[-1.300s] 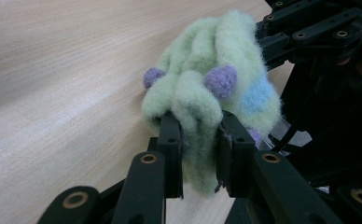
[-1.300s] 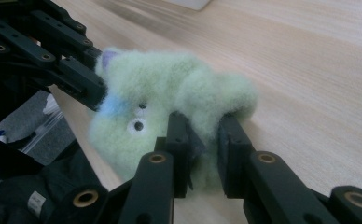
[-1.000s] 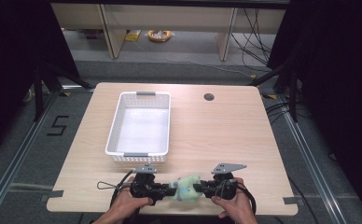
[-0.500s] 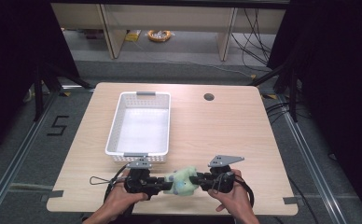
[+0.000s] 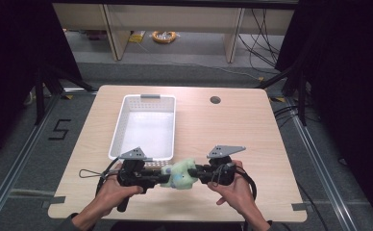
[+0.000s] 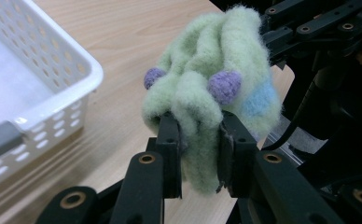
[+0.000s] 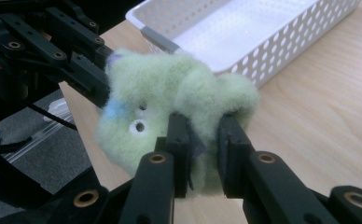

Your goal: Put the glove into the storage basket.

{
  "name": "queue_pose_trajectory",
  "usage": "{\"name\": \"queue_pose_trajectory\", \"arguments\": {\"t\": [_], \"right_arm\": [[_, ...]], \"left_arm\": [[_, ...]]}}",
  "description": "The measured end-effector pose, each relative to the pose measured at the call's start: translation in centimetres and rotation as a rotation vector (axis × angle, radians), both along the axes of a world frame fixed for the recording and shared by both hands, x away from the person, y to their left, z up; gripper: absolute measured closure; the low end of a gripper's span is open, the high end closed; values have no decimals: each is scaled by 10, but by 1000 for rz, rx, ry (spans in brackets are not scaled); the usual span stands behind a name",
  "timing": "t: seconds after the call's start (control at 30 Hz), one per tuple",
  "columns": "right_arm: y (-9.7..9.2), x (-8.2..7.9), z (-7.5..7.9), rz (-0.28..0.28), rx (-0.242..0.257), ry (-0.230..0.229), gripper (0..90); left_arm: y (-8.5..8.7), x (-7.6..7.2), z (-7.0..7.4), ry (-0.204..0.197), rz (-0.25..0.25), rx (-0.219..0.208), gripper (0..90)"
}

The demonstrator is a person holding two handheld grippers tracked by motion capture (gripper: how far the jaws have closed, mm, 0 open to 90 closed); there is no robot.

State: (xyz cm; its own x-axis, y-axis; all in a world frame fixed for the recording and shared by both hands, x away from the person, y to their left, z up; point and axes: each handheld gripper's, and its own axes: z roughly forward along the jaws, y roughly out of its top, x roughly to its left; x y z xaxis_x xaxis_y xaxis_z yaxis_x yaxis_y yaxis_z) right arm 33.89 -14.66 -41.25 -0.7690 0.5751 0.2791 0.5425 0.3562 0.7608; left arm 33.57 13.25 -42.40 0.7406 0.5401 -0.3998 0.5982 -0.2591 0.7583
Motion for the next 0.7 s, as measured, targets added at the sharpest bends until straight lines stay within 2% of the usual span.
{"name": "queue_pose_trajectory", "arguments": {"t": [0.03,0.07,0.1,0.17,0.2,0.23,0.3,0.5,0.57,0.6,0.63,0.67,0.7], "right_arm": [[0,3,3,16,-12,-26,775],[3,4,6,13,-1,-5,775],[4,5,10,9,-19,-22,775],[7,8,16,24,-21,-33,775],[9,9,19,17,-19,-31,775],[11,13,20,35,-11,-47,775],[15,17,24,36,-1,-25,775],[27,28,31,34,-17,-22,776],[35,38,34,41,-15,-32,777],[38,41,35,35,-15,-17,777],[41,45,35,44,-22,-42,777],[44,47,36,34,-20,-13,777],[47,50,36,38,-22,-18,776]], "left_arm": [[0,0,0,0,0,0,723],[3,2,6,-10,3,-4,723],[4,3,9,-11,2,-5,723],[7,5,14,-18,13,-7,723],[10,7,16,-10,12,-7,723],[11,9,18,-4,6,-11,723],[17,13,21,-5,15,-6,724],[28,24,28,-5,38,7,725],[34,28,31,-6,44,14,725],[39,33,33,1,52,11,725],[42,35,34,13,56,12,725],[44,38,35,18,57,17,726],[44,38,35,18,57,17,726]]}}
